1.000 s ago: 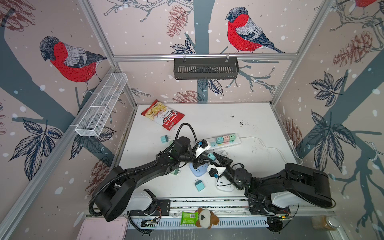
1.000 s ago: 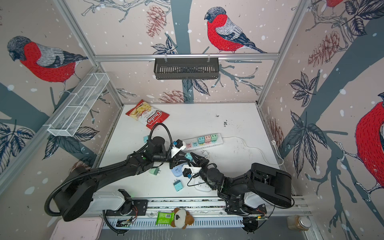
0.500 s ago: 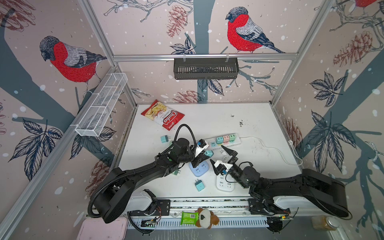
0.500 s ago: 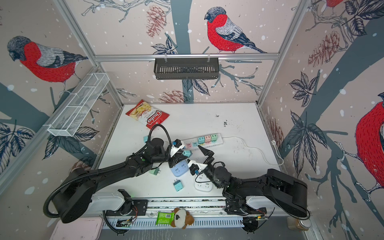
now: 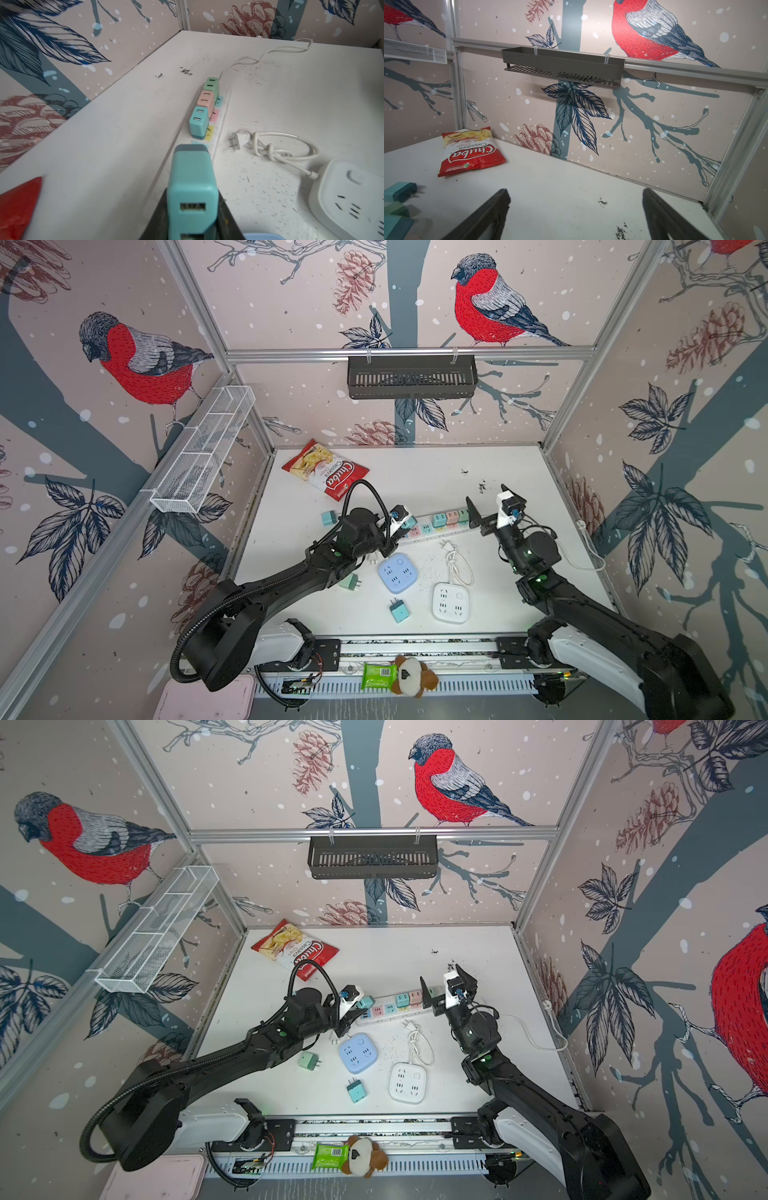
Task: Insert the plug
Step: 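Carry the teal charger toward the strip with the left gripper while the right arm withdraws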
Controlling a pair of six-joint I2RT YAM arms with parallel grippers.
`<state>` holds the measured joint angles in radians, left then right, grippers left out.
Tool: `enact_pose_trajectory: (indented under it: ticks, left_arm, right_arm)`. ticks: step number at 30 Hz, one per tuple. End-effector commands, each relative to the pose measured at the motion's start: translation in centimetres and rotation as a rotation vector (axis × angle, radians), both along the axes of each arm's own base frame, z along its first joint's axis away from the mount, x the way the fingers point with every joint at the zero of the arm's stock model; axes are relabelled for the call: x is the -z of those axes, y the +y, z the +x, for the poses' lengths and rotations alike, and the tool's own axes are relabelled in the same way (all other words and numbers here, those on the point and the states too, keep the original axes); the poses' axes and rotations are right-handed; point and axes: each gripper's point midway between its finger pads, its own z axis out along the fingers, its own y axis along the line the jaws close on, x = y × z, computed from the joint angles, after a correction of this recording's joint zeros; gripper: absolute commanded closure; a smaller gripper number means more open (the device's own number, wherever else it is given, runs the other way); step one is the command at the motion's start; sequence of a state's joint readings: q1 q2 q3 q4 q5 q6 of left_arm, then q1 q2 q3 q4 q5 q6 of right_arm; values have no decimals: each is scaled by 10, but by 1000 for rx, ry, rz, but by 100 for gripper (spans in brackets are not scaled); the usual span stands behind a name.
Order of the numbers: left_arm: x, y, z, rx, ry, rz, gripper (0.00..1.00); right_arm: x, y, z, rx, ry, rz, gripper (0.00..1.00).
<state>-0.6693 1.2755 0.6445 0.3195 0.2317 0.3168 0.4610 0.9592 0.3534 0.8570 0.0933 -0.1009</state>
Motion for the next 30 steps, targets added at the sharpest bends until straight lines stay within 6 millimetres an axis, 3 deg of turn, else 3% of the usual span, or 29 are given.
enact_pose_trajectory:
  ticks: [1,4,11,19,30]
  left_arm:
    - [5,7,6,13,-75,171,100]
    - [8,4,-1,78,-120,267,100]
    - [4,4,-1,98,-116,363,100]
    - [26,6,1,106,1,455,100]
    - [48,4,-2,134,94,507,100]
  right_arm:
    - [36,1,18,-36,204,12,0]
    - [49,-5,23,-71,242,58,1]
    - [39,-22,18,-71,244,176,1]
    - [24,-45,9,17,178,293,0]
    - [19,-50,9,42,193,292,1]
